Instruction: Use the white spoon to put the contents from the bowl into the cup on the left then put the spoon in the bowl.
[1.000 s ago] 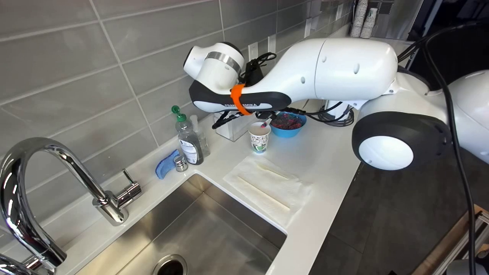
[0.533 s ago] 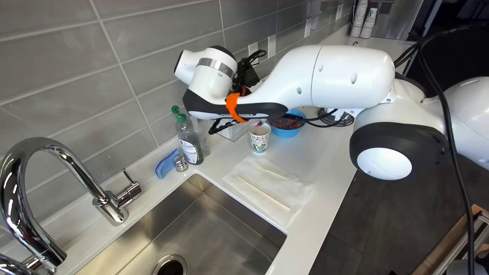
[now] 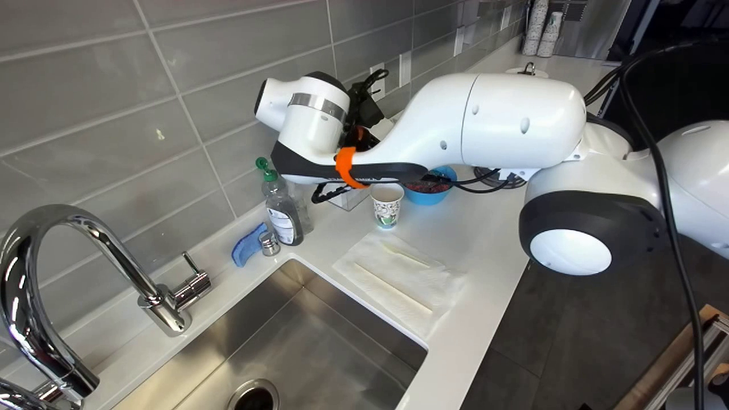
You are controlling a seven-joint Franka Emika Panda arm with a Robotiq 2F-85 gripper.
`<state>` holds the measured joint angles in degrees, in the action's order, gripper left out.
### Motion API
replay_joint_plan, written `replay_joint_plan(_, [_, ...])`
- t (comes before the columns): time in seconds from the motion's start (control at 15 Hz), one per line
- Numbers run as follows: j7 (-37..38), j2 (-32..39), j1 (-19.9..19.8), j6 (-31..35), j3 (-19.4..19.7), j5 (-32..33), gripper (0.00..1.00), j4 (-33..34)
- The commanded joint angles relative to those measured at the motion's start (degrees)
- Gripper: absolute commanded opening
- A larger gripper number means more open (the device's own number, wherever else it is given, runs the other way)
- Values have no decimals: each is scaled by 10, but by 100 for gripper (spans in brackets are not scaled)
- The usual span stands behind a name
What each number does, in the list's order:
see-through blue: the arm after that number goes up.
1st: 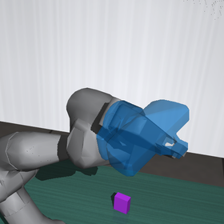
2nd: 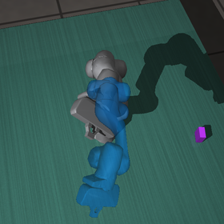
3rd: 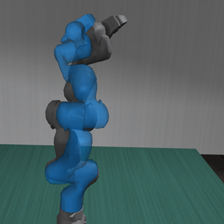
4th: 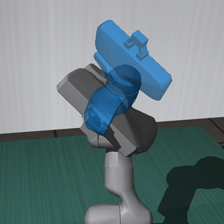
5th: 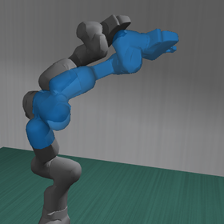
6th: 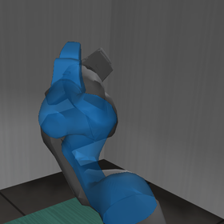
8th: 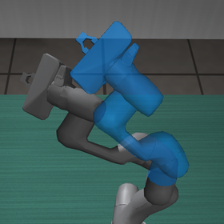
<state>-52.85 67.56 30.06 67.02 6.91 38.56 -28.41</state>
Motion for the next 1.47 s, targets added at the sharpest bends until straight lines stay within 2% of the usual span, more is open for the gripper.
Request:
replay_joint_plan(0.0, [-32,23,11,2,12,24,4,27])
replay_joint_plan(0.6, [-64,32,33,-17,23,59,4,18])
replay_joint_plan(1.4, [-82,41,39,-38,24,87,4,17])
